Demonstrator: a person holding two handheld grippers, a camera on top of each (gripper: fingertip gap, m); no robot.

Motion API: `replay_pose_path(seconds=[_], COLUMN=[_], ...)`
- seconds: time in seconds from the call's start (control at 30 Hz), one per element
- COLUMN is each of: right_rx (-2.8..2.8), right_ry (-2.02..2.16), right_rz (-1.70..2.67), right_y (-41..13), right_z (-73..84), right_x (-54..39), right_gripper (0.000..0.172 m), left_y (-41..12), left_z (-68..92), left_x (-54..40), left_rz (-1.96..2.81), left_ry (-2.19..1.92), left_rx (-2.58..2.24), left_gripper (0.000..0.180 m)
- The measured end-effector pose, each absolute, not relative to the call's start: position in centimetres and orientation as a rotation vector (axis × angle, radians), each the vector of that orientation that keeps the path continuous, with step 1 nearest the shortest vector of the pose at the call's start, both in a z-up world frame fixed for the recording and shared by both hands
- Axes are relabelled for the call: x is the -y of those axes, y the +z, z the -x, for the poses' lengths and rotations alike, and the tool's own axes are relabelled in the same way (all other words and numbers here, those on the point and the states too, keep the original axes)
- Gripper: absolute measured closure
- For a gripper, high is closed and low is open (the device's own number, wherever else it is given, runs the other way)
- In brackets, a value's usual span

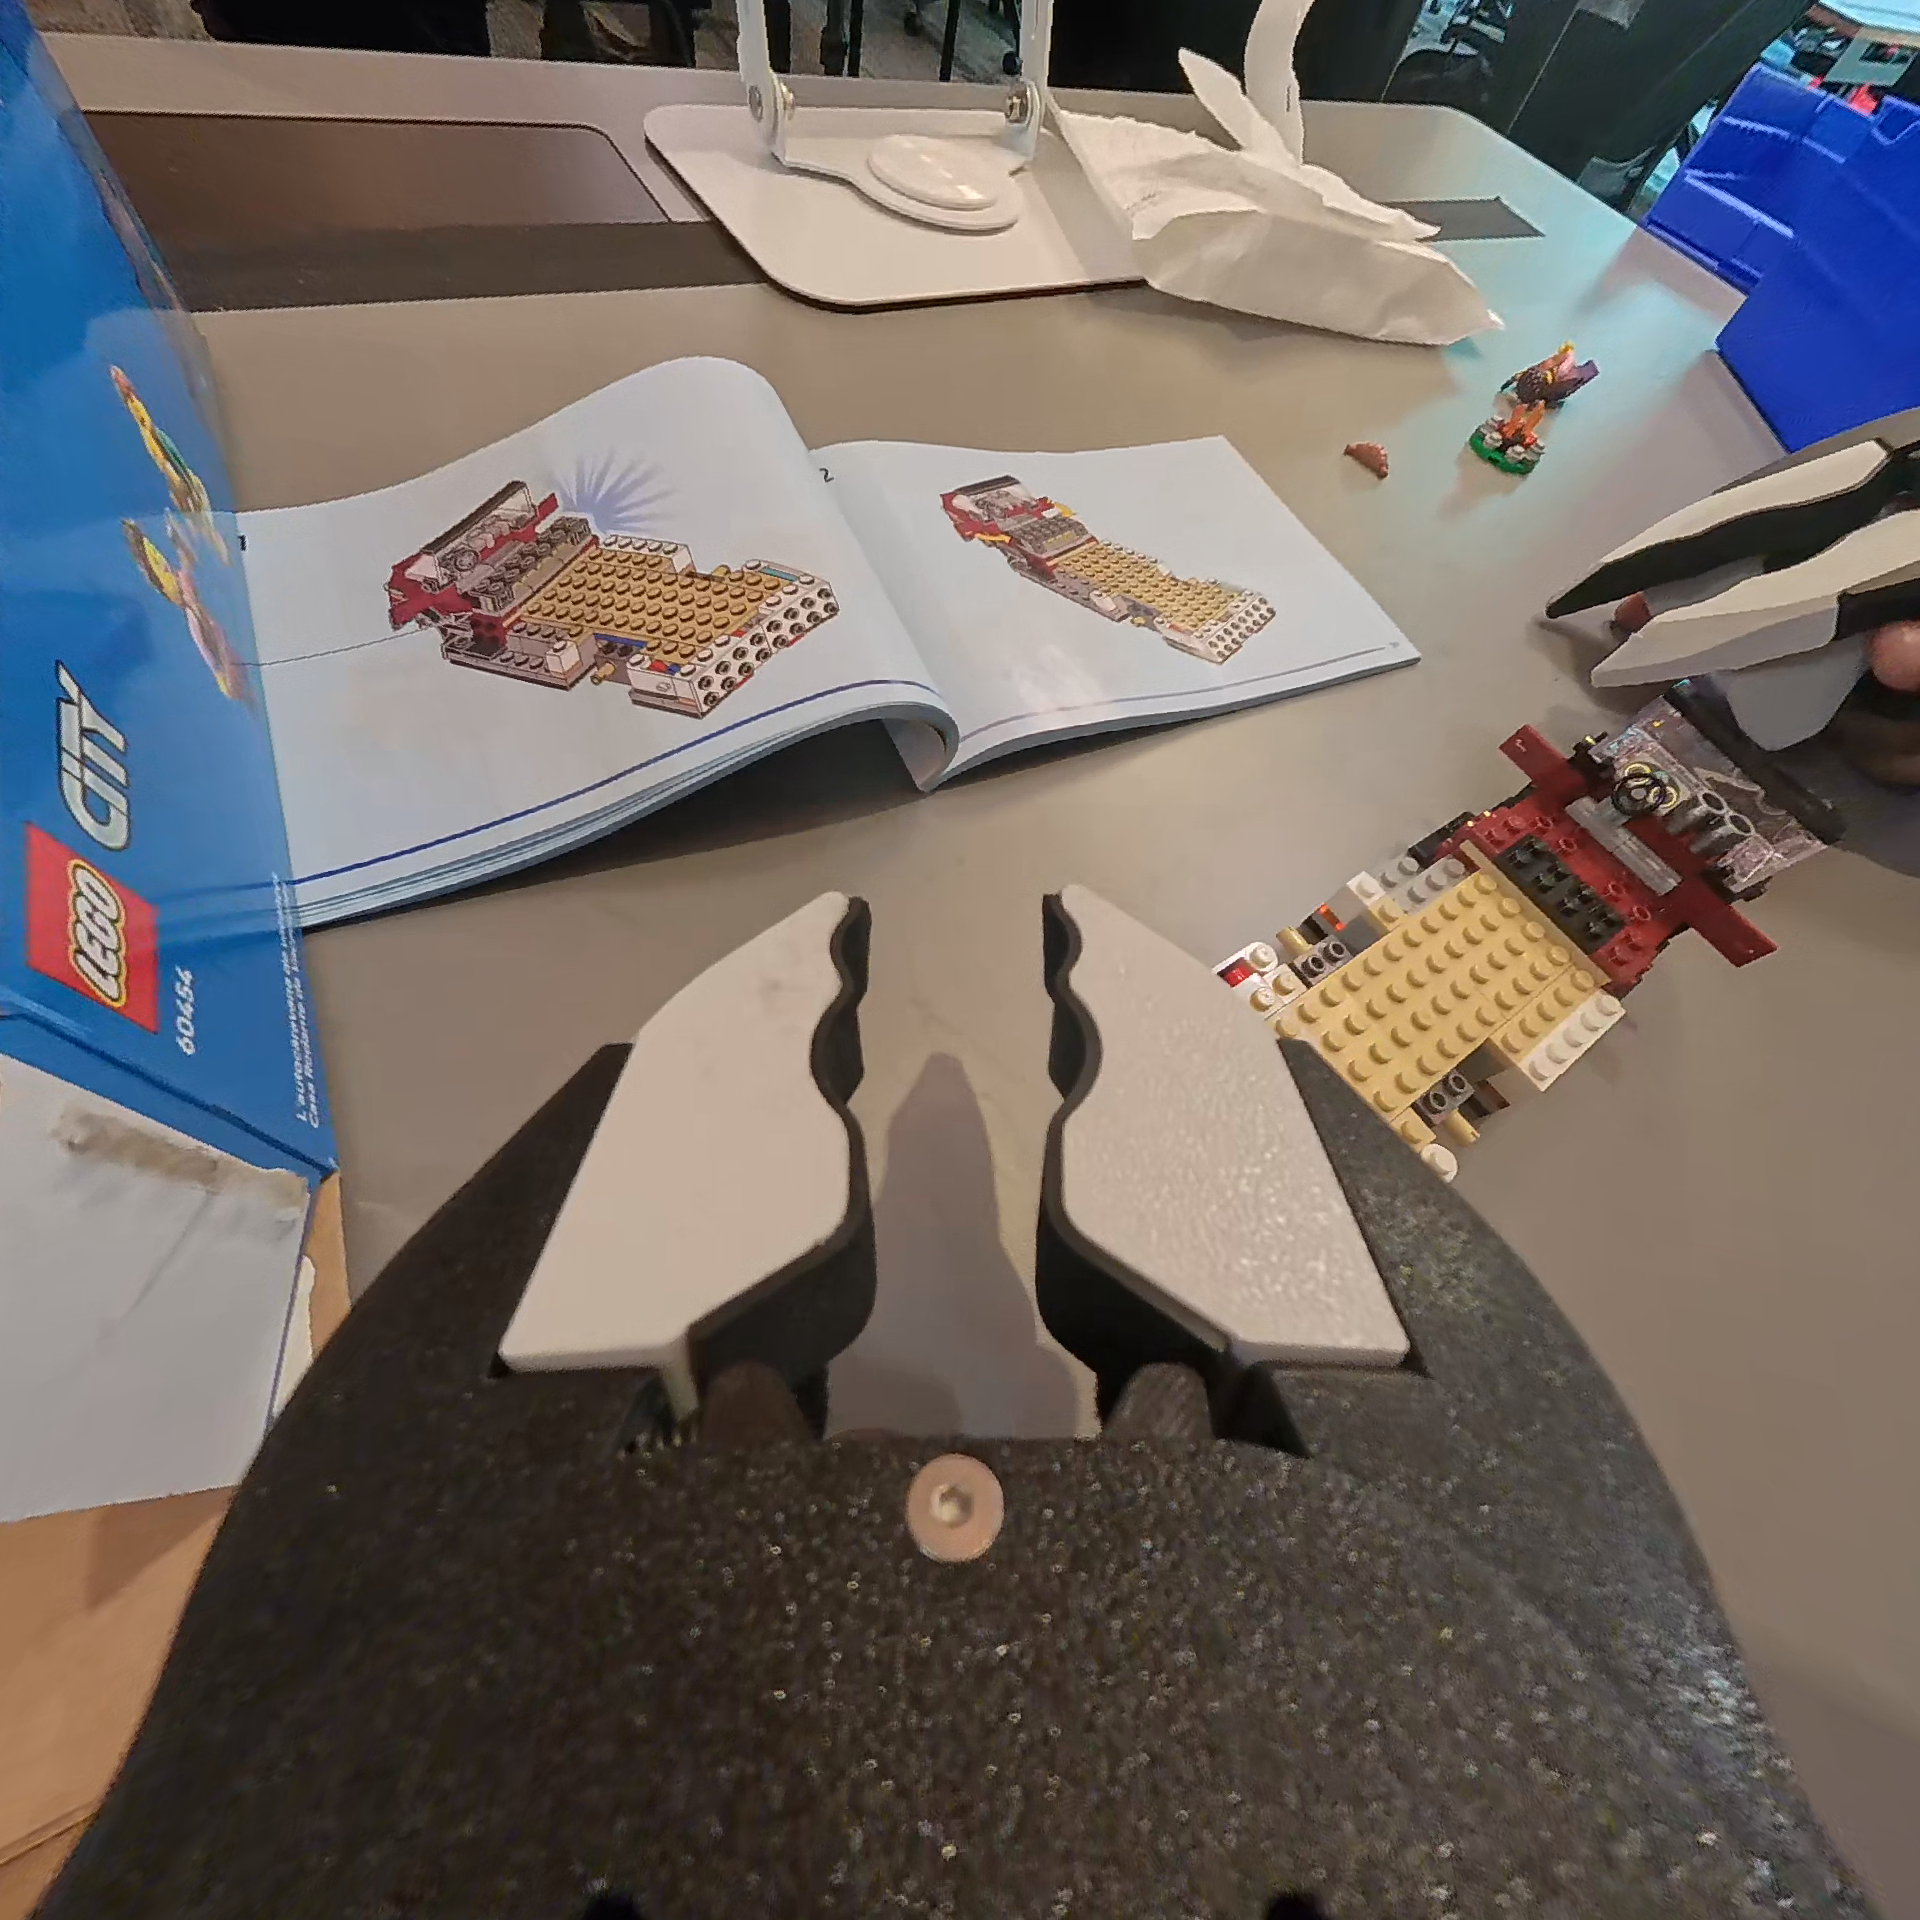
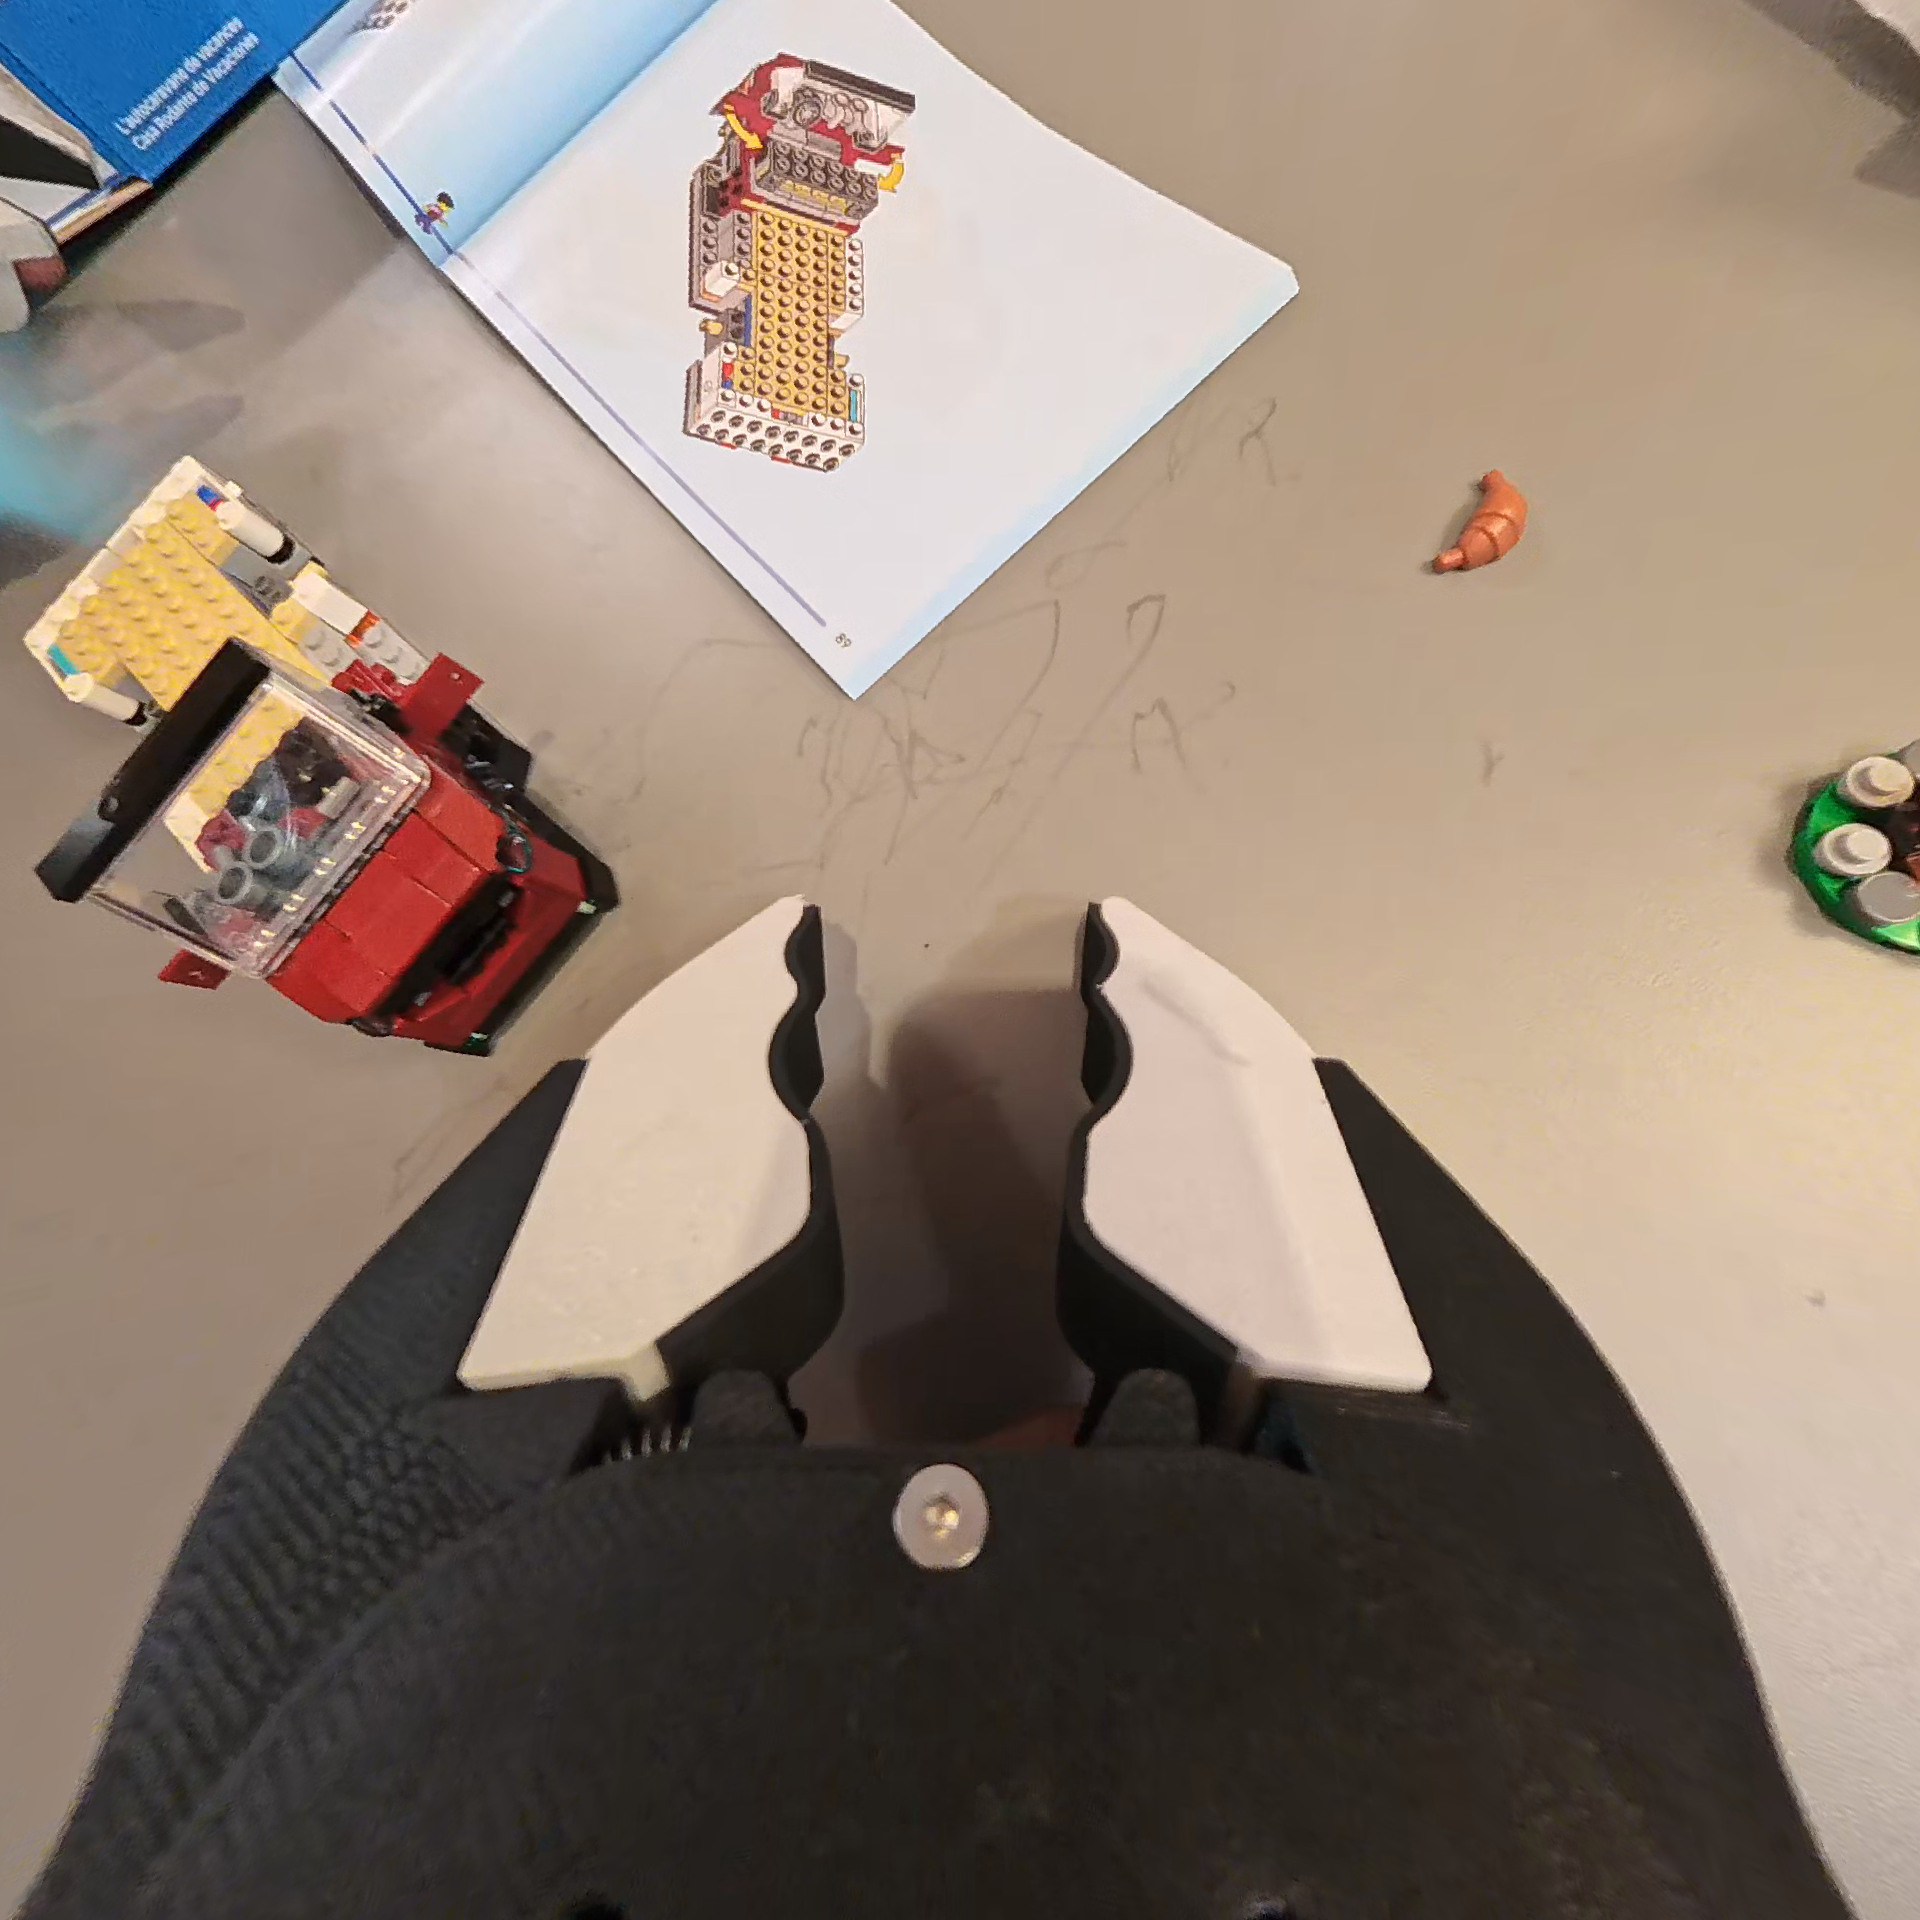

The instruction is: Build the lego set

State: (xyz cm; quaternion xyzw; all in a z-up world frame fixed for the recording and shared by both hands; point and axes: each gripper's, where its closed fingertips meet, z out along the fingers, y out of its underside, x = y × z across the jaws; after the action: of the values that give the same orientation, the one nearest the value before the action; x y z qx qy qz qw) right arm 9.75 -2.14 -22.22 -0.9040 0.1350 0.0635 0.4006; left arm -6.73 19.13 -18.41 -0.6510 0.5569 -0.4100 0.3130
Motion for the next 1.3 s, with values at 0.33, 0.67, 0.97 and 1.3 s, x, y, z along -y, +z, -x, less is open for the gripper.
replay_pose_path(seconds=[0.33, 0.67, 0.97, 1.3], right_rx=[-0.336, -0.283, -0.18, -0.233], right_ry=[0.168, 0.216, 0.145, 0.213], right_rz=[2.252, 2.166, 2.327, 2.213], right_y=[-21.7, -19.4, -22.2, -20.3], right_z=[-9.6, -6.0, -3.1, -3.3], right_x=[2.3, 6.2, 7.8, 6.5], right_gripper=[0.122, 0.121, 0.134, 0.158], left_y=[-18.4, -17.9, -18.0, -17.4], left_z=[6.7, 6.7, 6.4, 6.8], left_x=[-18.7, -18.8, -17.6, -15.9], left_rz=[1.7, 1.673, 1.6, 1.547], left_ry=[-1.093, -1.115, -1.052, -1.089], left_rx=[-1.498, -1.473, -1.545, -1.551], left_gripper=[0.147, 0.147, 0.147, 0.147])
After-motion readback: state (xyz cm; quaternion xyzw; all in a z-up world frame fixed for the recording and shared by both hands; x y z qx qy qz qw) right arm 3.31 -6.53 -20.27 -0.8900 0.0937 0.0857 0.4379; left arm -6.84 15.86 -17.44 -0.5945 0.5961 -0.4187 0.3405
